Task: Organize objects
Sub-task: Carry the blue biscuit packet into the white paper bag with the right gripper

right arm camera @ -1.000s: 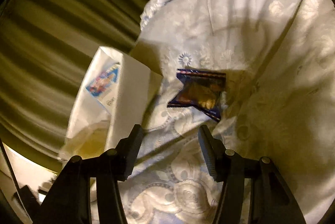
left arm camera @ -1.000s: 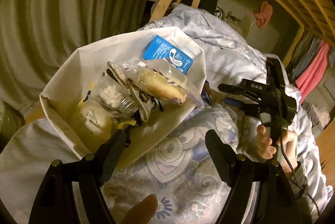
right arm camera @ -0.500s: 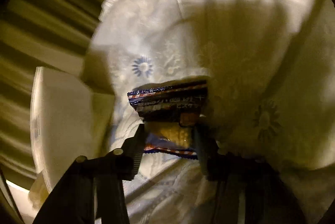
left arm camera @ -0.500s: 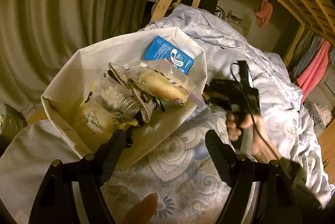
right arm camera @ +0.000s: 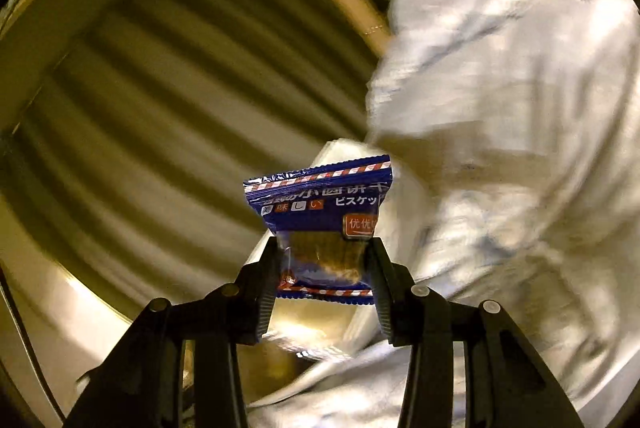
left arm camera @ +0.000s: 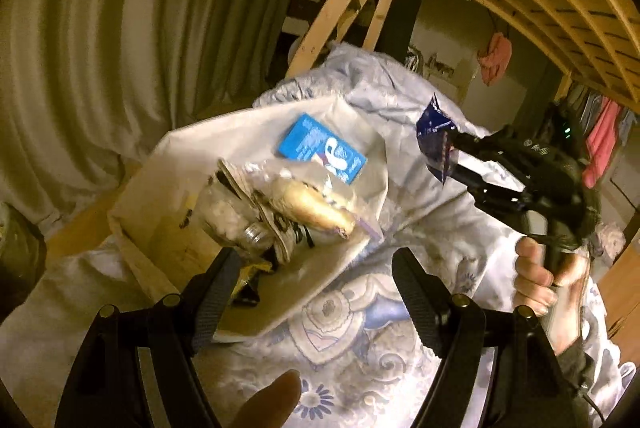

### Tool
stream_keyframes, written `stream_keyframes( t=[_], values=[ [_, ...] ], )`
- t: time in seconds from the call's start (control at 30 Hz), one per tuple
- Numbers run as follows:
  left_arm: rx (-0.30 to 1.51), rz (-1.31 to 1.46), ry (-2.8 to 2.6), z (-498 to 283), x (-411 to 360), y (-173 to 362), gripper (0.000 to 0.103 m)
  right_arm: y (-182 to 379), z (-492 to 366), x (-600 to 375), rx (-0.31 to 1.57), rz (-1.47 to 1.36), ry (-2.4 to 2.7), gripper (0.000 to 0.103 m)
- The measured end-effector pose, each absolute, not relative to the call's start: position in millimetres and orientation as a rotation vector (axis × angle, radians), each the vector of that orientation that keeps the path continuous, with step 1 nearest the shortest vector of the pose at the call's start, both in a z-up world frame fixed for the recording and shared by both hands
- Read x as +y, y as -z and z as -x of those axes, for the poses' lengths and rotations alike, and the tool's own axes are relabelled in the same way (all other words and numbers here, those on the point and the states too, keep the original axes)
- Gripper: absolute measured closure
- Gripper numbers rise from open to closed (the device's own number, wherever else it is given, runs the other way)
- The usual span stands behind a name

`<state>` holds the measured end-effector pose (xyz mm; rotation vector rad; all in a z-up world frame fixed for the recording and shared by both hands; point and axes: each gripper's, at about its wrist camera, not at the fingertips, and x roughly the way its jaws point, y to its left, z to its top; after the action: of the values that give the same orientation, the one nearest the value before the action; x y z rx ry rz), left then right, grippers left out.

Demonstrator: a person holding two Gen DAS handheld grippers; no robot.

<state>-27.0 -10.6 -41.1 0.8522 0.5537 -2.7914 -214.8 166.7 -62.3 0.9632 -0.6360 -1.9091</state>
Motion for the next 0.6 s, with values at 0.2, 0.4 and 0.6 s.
stream_keyframes(
  t=[0.2, 0.4, 0.6],
  values=[
    [0.638, -0.798, 2.778, 14.5, -33.1, 38.2, 0.026, 48.1, 179.8, 109.3, -0.505, -1.144, 1.792, 0.060],
    [0.714, -0.782, 2.752, 13.2, -49.4, 47.0, 0.026, 67.9, 171.1, 63.6, -0.471, -1.460, 1.756, 0.060],
    [0.786, -0.759, 2.753, 13.7, -61.7, 52.0, 0.026, 68.6, 184.0, 49.1, -0.750, -1.736, 1.733, 0.056]
  ],
)
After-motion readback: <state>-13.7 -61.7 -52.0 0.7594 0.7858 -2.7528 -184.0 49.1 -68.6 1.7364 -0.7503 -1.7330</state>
